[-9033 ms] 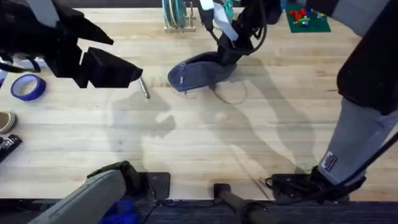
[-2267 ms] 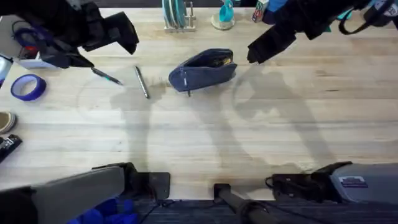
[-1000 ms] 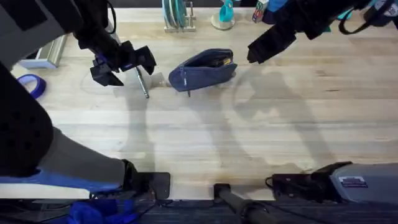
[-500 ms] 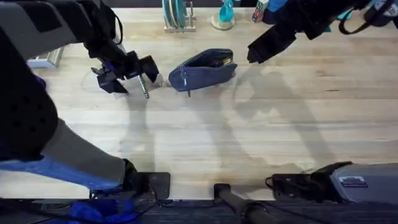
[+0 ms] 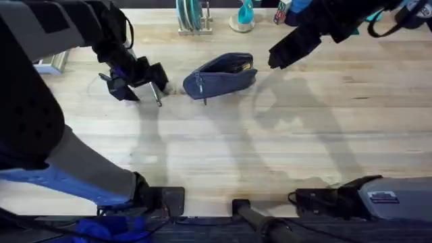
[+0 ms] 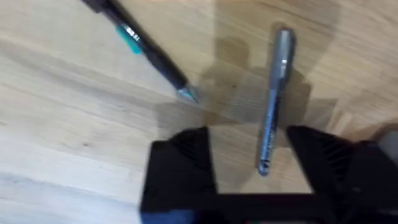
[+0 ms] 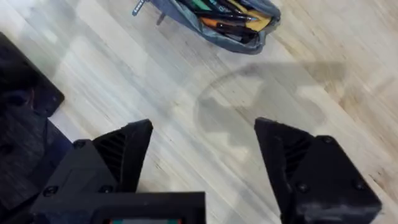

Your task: Unzip the bag, pick up the pens from the table one at a time and place them inside, then zip the bag closed.

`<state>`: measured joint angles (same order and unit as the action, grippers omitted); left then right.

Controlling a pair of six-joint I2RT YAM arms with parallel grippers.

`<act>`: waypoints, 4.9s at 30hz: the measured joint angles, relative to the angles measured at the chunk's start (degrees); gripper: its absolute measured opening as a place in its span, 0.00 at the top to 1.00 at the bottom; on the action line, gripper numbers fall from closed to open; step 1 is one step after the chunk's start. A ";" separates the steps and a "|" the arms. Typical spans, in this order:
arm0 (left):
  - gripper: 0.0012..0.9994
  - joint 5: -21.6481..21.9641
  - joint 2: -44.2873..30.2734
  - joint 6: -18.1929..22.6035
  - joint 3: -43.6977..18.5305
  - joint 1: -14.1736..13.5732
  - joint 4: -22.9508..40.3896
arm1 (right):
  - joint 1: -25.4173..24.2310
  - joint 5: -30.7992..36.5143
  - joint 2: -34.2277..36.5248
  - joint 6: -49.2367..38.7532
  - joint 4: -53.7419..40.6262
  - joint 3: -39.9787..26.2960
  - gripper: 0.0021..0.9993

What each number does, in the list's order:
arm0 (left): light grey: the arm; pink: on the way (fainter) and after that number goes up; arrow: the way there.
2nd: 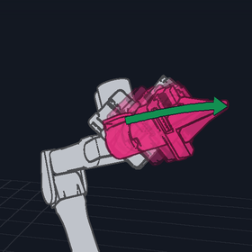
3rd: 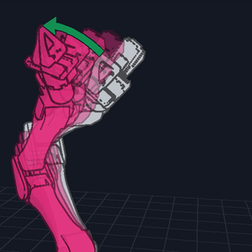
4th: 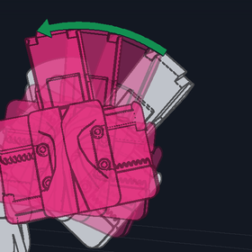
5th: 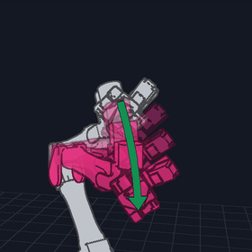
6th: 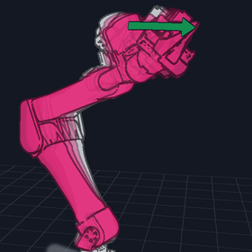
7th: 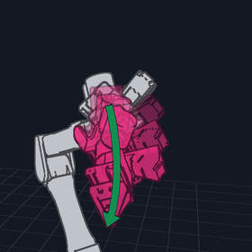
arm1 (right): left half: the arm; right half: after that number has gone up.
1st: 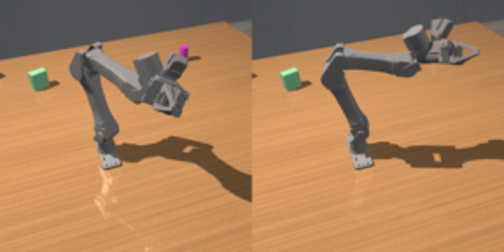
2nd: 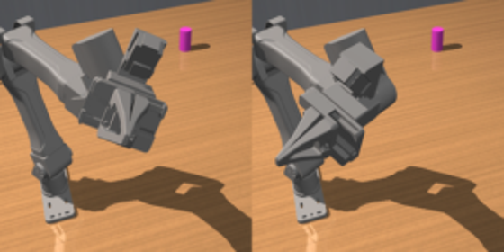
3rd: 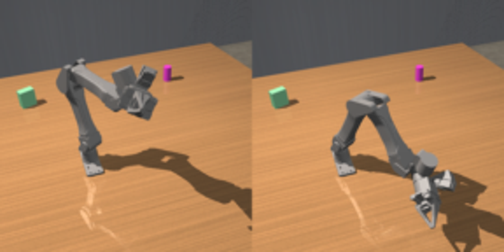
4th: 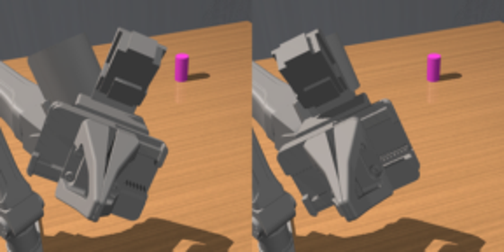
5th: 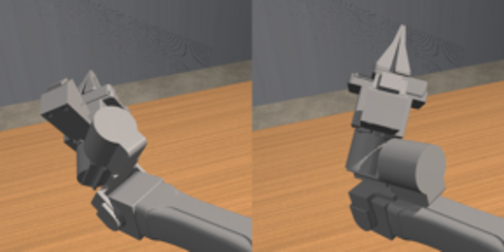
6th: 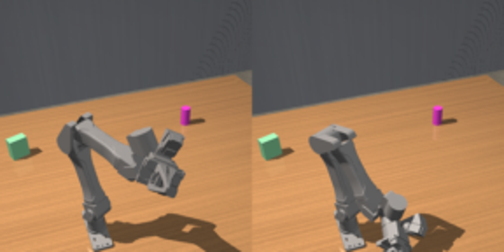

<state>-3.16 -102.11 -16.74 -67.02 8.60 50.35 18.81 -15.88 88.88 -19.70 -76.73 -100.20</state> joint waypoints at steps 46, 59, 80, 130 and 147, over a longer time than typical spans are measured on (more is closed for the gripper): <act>0.96 -1.74 4.93 4.88 -10.11 0.09 7.19 | 0.00 0.00 0.00 0.00 0.00 0.00 0.00; 0.96 -1.70 16.98 15.87 -14.47 -4.35 13.54 | 0.02 0.02 0.00 0.00 0.00 0.00 0.00; 0.96 -1.61 20.94 35.70 -22.88 -19.87 16.35 | 0.00 0.00 0.00 0.00 0.00 0.00 0.00; 0.96 -26.52 1.83 64.50 -22.93 -24.87 5.96 | 0.01 0.00 0.00 0.01 -0.01 0.00 0.00; 0.96 -25.50 -4.92 64.62 -22.93 -24.87 5.56 | 0.00 0.01 0.00 0.01 -0.02 0.00 0.00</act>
<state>-28.66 -107.03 47.88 -89.95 -16.27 55.91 18.81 -15.87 88.88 -19.70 -76.75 -100.20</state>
